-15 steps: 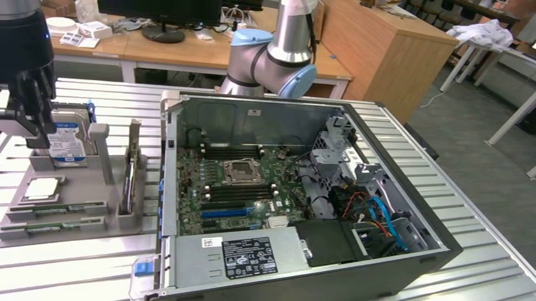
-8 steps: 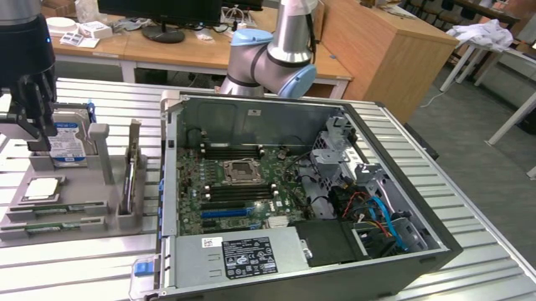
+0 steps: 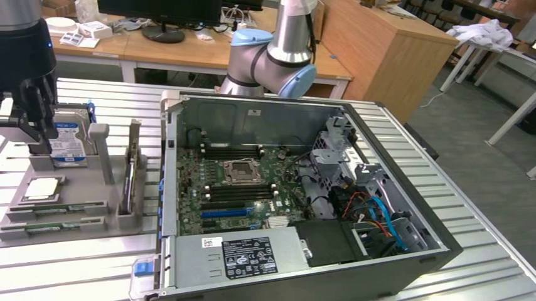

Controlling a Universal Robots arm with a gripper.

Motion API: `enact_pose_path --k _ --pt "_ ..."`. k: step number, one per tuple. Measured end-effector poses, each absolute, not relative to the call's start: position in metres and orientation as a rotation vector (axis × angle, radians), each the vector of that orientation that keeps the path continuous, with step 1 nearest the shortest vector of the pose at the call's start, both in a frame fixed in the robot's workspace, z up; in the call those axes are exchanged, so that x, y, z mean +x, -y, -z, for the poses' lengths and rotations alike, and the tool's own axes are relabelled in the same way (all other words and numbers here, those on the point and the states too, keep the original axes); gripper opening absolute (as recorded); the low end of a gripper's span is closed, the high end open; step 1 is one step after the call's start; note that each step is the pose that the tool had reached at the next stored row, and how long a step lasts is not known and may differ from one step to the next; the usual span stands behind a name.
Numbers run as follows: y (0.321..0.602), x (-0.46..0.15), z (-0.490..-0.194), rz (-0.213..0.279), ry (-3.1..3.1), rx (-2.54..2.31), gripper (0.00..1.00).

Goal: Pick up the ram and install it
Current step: 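Pick up the ram and move it above insertion slot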

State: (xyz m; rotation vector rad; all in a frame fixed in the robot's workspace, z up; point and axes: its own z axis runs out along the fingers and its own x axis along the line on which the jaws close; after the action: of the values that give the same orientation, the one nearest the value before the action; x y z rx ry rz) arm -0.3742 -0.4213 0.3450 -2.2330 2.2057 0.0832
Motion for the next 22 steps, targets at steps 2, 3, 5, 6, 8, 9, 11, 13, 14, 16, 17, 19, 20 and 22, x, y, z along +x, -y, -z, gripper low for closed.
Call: enact_pose_path --k 2,3,5,6,8,9,11,13,14,16,17,19,20,22 --pt "0.421 -0.374 -0.344 -0.083 -2.206 -2.233 0.37" --pt "0.421 -0.374 -0.343 -0.083 -2.206 -2.233 0.37" --pt "0.421 -0.374 -0.342 -0.083 -2.206 -2.233 0.37" --pt "0.421 -0.374 -0.342 -0.083 -2.206 -2.233 0.37" --pt "0.421 -0.374 -0.341 -0.083 -2.206 -2.233 0.37" --pt "0.421 -0.374 -0.34 -0.083 -2.206 -2.233 0.37" --pt "0.421 -0.374 -0.339 -0.083 -2.206 -2.233 0.37" --pt "0.421 -0.374 -0.337 -0.083 -2.206 -2.233 0.37" --pt "0.421 -0.374 -0.336 -0.083 -2.206 -2.233 0.37" --pt "0.421 -0.374 -0.335 -0.083 -2.206 -2.233 0.37" --pt "0.421 -0.374 -0.334 -0.083 -2.206 -2.233 0.37" --pt "0.421 -0.374 -0.332 -0.083 -2.206 -2.233 0.37" --pt "0.421 -0.374 -0.331 -0.083 -2.206 -2.233 0.37" --pt "0.421 -0.374 -0.33 -0.083 -2.206 -2.233 0.37"
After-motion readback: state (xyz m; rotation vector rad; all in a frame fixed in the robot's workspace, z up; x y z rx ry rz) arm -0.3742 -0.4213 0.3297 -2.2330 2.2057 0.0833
